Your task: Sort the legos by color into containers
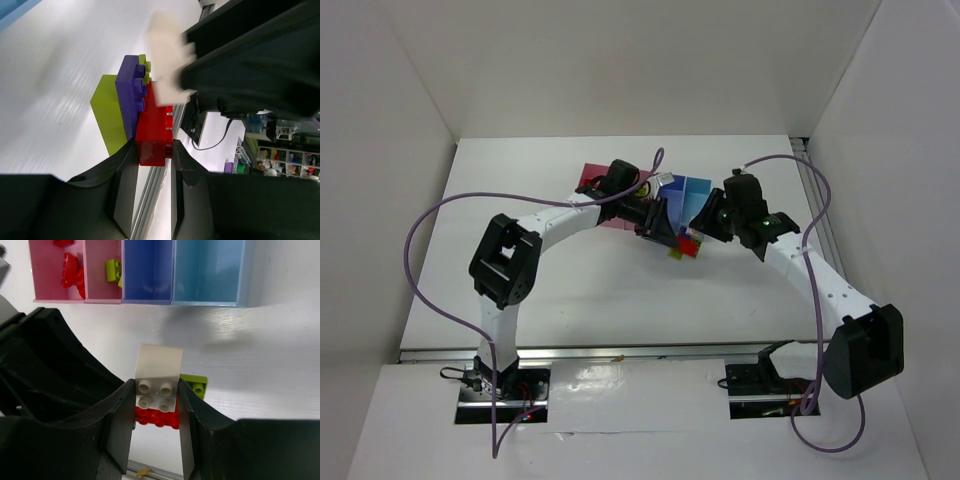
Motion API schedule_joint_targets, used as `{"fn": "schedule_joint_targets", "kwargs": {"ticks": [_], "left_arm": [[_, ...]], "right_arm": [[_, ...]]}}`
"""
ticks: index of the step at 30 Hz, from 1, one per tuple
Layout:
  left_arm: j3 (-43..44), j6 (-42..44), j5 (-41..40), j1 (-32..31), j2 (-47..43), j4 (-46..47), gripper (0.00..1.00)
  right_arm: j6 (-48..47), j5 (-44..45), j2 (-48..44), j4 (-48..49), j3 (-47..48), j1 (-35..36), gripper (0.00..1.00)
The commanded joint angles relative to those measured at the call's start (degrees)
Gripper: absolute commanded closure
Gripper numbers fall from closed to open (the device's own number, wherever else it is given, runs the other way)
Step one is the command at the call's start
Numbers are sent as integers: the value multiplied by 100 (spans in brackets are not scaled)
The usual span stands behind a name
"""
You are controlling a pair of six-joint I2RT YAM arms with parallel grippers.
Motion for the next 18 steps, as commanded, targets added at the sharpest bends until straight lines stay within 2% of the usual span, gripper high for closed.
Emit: {"fn": "schedule_joint_targets", "kwargs": {"ticks": [1,9,14,18], "left_arm": [[-141,197,201,171,62,9,100],[-457,144,-27,346,-105,8,100],[-572,197,-150,408,-342,-333,100],[-1273,381,-151,618,-737,-387,100]], "right_arm": [[-26,314,-281,53,212,-52,83],[26,630,-177,193,369,-52,83],[-148,929,833,474,1063,-104,83],[-675,764,1853,475,1994,-227,83]]}}
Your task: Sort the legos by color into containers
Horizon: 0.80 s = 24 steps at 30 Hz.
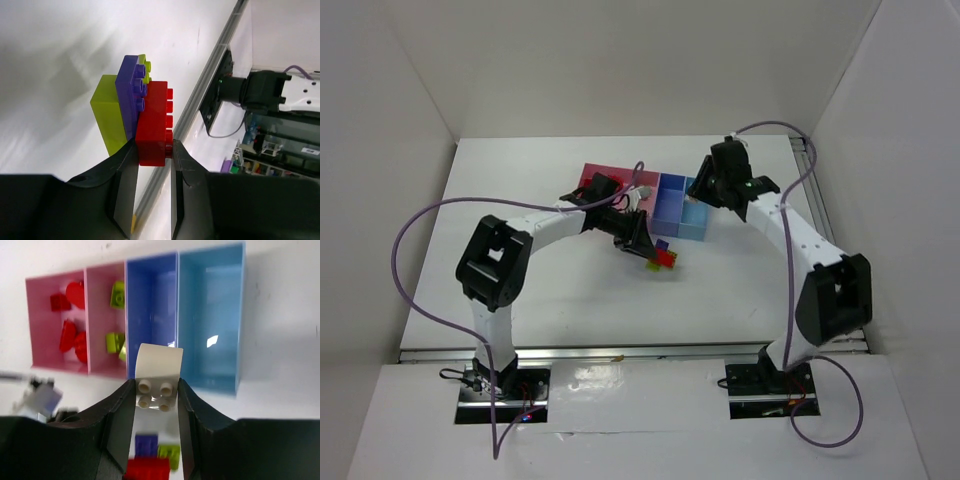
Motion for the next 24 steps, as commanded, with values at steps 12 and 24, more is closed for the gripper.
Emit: {"fn": "schedule_joint_targets", "kwargs": {"ticks": [12,24], "left_arm": [[-1139,604,74,1107,-1501,-609,100],[-1078,551,21,1493,-1554,-723,100]], "right_arm": [[-821,-447,1918,532,1518,22,83],[-874,-754,2446,532,1852,22,82]]}}
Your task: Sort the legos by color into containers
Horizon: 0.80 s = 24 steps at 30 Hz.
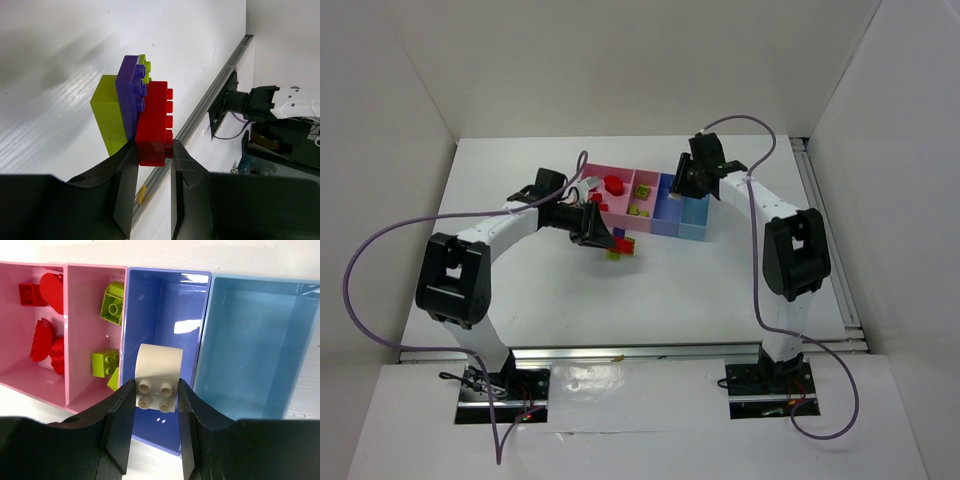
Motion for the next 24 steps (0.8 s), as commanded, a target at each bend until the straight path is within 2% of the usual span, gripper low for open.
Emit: {"fn": "schedule_joint_targets", "kwargs": {"ticks": [1,2,4,5,6,7,9,11,15,16,18,22,23,24], "left_arm": [[122,88,85,75,-175,-2,100],[122,88,137,75,-175,-2,100],[184,88,138,75,-114,-54,100],[236,88,138,75,-114,-54,100],[289,88,138,75,-114,-54,100],[289,88,138,75,-114,-54,100],[412,88,190,75,-114,-54,100],[473,88,190,75,-114,-54,100],[527,88,357,75,-114,-116,100],[527,88,357,75,-114,-116,100],[527,140,419,75,-114,-116,100],[552,263,541,23,-62,-273,100],[605,333,542,-39,-61,-344,100],[606,395,542,-39,-9,-423,100]], "right_arm": [[-83,-123,153,202,305,96,79],[-83,-123,154,150,383,97,74],[-83,-123,206,98,445,97,55],[-83,-123,206,97,497,97,35],[-83,-123,206,27,568,97,27],[-135,-123,206,27,568,97,23],[-135,-70,102,-113,647,97,22],[-135,0,-239,-36,490,97,25],[-135,0,-1057,159,-318,150,42],[-135,-60,-1355,211,-667,150,49],[-196,-227,-1585,211,-960,150,54],[-197,-1042,-1894,97,-1452,273,53],[-197,-1254,-1894,45,-1505,325,41],[-197,-1491,-1790,44,-1506,378,36]]}}
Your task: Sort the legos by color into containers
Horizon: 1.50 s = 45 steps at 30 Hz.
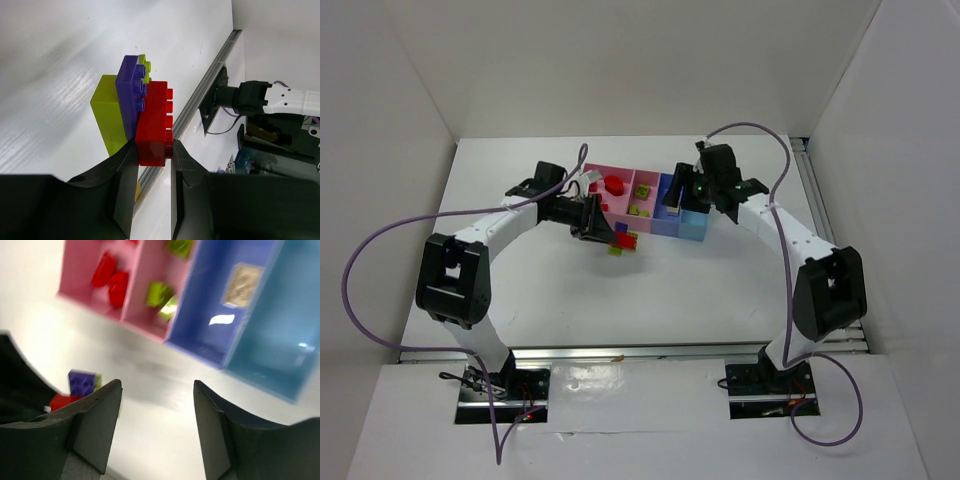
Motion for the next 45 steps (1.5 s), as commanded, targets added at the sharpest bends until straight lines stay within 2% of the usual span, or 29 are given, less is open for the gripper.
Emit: {"fn": "schedule_joint_targets", "kwargs": {"ticks": [1,3,5,9,12,16,20,23,27,30,35,40,45], "left_arm": [[343,378,295,-116,-10,-235,100],[396,458,426,-116,-10,-236,100],[397,571,663,-116,42,-236,100],[502,572,918,-116,104,-350,100],[441,361,1313,-116,51,-87,100],[388,-95,1937,16,51,379,100],[335,-280,2509,68,104,695,100],[265,-492,2800,68,156,1125,100],[72,-904,2940,68,157,1636,100],[71,-958,2879,121,157,1636,100],[19,-958,2598,226,157,1548,100],[-165,-888,2720,227,218,1548,100],[-219,-834,2773,227,165,1548,100]], "right_arm": [[-79,-1247,97,9,-83,164,32],[-79,-1540,151,79,-21,295,25],[-79,-1691,151,237,-83,357,24],[-79,-1796,151,238,-205,410,24],[-27,-2164,-112,448,-565,410,28],[334,-2902,-674,1543,-1241,226,31],[624,-3272,-1009,2161,-1602,226,32],[906,-3650,-1167,2917,-1884,226,25],[1266,-3800,-1220,3436,-2087,173,24],[1266,-3722,-1220,3210,-2087,120,24],[923,-3080,-1273,2410,-2007,68,29],[923,-3150,-1273,2540,-1824,15,29],[1046,-3439,-835,2794,-1691,15,26]]}}
